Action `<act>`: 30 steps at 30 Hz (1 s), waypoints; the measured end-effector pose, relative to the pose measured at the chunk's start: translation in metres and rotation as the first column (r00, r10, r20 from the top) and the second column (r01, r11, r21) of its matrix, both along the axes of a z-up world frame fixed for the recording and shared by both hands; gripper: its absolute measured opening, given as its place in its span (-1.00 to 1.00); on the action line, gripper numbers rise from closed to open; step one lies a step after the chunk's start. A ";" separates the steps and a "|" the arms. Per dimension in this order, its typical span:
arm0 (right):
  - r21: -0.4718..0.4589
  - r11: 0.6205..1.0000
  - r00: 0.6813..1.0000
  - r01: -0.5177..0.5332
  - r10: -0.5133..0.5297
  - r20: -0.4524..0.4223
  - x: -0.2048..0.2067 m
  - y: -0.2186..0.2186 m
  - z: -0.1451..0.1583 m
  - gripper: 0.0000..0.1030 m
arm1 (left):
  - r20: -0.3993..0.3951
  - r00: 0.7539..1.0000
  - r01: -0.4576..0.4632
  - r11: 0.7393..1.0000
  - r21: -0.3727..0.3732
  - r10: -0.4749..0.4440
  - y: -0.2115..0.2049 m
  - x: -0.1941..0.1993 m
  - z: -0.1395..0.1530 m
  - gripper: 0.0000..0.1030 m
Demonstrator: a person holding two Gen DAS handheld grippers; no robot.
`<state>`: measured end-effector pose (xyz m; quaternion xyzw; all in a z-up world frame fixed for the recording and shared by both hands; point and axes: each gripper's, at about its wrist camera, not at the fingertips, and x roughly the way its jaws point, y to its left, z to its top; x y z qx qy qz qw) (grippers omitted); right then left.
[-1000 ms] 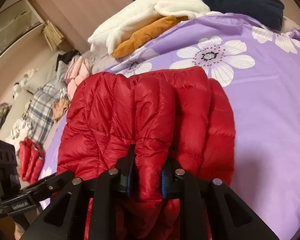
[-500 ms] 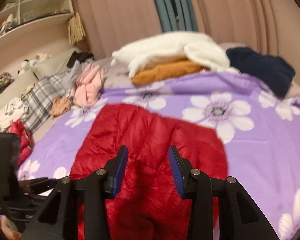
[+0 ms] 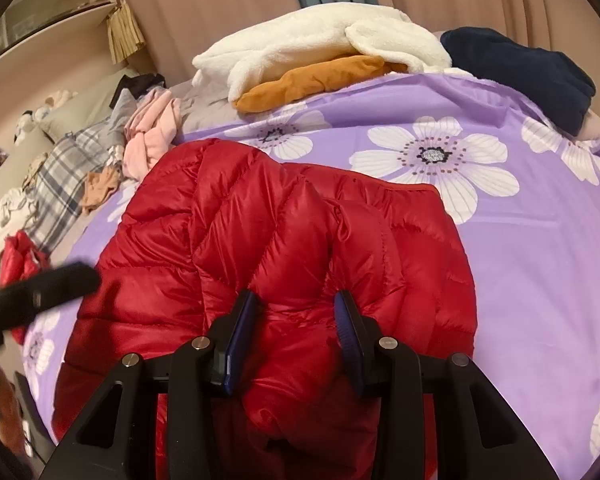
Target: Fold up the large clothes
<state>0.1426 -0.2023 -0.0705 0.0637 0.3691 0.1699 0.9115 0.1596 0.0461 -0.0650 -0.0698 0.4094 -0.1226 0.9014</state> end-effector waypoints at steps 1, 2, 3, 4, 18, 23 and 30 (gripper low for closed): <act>0.000 1.000 1.000 0.000 0.000 0.002 0.000 0.000 0.000 -0.24 | 0.002 1.000 0.004 1.000 0.007 -0.004 -0.002 0.005 0.000 0.21; 0.000 1.000 1.000 0.000 0.000 0.002 0.000 0.000 0.000 -0.24 | -0.002 1.000 0.010 1.000 0.012 -0.010 -0.004 0.010 -0.001 0.15; 0.001 1.000 1.000 0.000 0.000 0.002 0.000 0.000 0.000 -0.24 | -0.015 1.000 0.020 0.999 0.028 -0.019 -0.008 0.016 -0.006 0.07; 0.000 1.000 1.000 0.000 0.000 0.002 0.000 0.000 0.000 -0.24 | -0.026 0.999 0.024 0.999 0.047 -0.023 -0.011 0.020 -0.010 0.04; -0.033 0.992 0.989 -0.121 0.124 0.079 -0.065 0.003 0.031 -0.24 | -0.045 0.999 0.024 0.996 0.085 -0.020 -0.009 0.021 -0.024 0.04; -0.160 0.980 0.992 -0.122 0.125 0.006 -0.060 0.016 -0.001 -0.24 | -0.055 0.998 0.014 0.996 0.083 -0.009 -0.011 0.017 -0.021 0.07; -0.075 0.993 0.995 -0.088 0.091 0.033 -0.073 0.008 0.030 -0.01 | -0.029 0.999 -0.039 0.998 0.053 0.040 0.008 -0.024 0.007 0.31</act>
